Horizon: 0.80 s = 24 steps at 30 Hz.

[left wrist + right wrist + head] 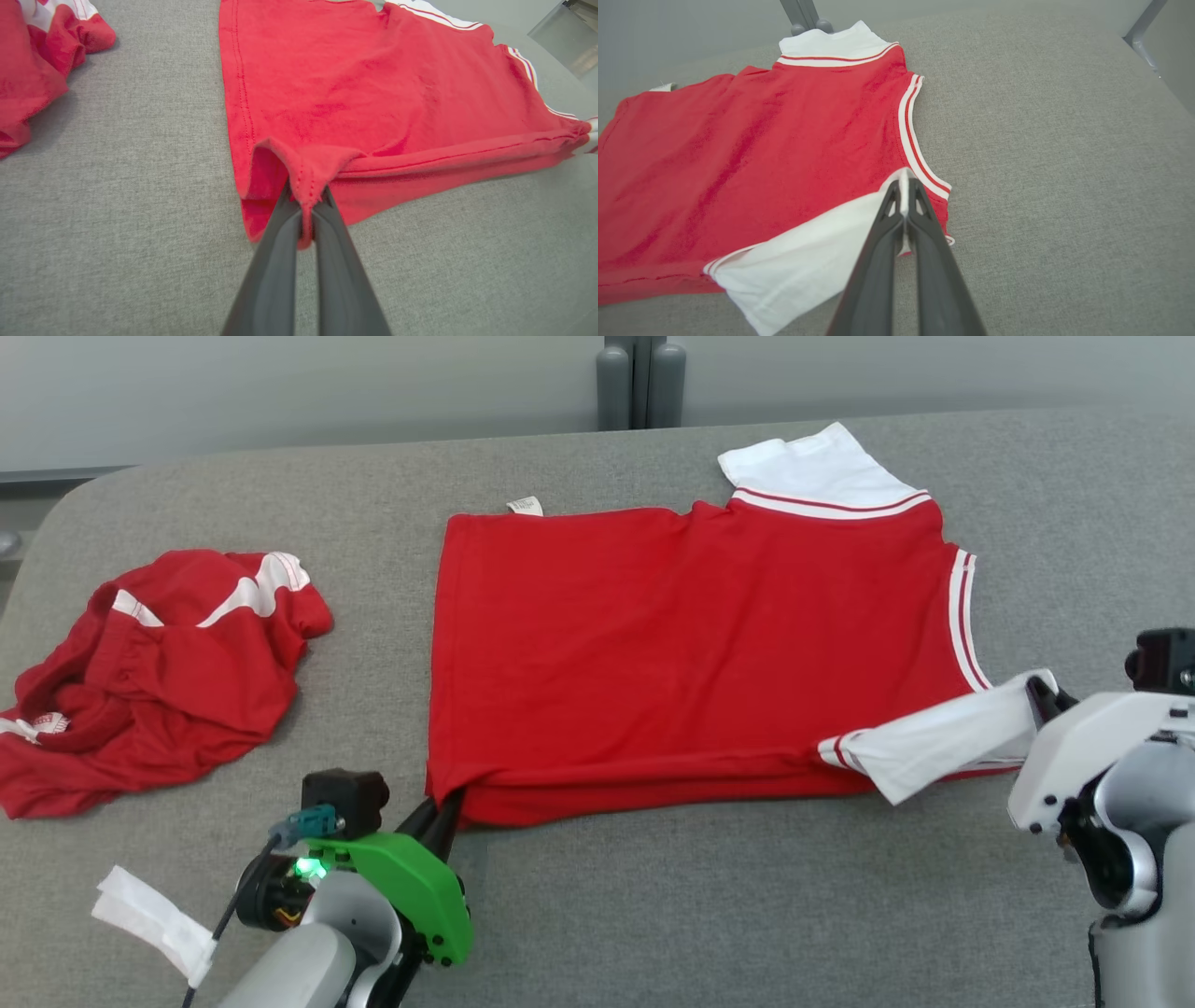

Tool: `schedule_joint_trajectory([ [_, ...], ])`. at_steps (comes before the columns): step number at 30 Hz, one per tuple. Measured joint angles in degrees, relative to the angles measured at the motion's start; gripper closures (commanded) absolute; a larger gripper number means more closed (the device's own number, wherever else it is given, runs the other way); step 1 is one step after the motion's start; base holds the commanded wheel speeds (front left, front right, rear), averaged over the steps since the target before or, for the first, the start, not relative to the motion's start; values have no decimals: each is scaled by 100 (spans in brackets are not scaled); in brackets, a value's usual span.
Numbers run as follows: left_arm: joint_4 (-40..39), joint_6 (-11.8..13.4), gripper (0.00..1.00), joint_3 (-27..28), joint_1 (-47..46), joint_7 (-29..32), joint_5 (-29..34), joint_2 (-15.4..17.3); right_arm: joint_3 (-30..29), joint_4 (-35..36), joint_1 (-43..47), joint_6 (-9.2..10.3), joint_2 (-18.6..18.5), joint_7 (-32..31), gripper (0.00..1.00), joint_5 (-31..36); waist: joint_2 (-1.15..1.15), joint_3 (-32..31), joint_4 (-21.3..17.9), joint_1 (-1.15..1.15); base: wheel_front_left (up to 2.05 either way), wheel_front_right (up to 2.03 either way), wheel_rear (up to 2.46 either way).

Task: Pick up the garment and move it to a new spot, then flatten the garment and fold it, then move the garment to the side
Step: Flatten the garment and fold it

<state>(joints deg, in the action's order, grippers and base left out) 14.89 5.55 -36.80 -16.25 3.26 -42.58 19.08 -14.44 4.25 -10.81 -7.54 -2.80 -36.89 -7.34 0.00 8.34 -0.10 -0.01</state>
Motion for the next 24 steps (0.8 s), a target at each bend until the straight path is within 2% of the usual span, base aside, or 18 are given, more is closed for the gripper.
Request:
schedule_joint_trajectory([
  [6, 223, 1, 100, 74, -508, 313, -112, -127, 207, -787, -826, 0, -210, 336, 100, 141, 0, 156, 21, 0, 0, 0, 0],
  [14, 739, -110, 100, 77, -1070, 313, -94, -266, 414, -1672, -1544, 1, -386, 898, 100, 180, 0, 464, 70, 0, 0, 0, 0],
  [15, 799, -129, 90, 73, -1116, 297, -90, -293, 423, -1766, -1603, 1, -393, 959, 100, 189, 0, 505, 75, 0, 0, 0, 0],
  [16, 866, -152, 53, 66, -1156, 297, -91, -322, 437, -1859, -1665, 1, -394, 1027, 93, 190, 0, 544, 79, 0, 0, 0, 0],
  [17, 915, -156, 0, 63, -1183, 290, -91, -346, 464, -1916, -1705, 1, -403, 1096, 25, 191, 0, 572, 82, 0, 0, 0, 0],
  [18, 969, -163, 0, 58, -1215, 267, -90, -369, 477, -1998, -1758, 1, -402, 1187, 0, 186, 0, 605, 84, 0, 0, 0, 0],
  [24, 1189, -209, 0, 52, -1315, 31, -29, -402, 726, -2247, -1942, 1, -458, 1777, 0, 14, 0, 645, 82, 0, 0, 0, 0],
])
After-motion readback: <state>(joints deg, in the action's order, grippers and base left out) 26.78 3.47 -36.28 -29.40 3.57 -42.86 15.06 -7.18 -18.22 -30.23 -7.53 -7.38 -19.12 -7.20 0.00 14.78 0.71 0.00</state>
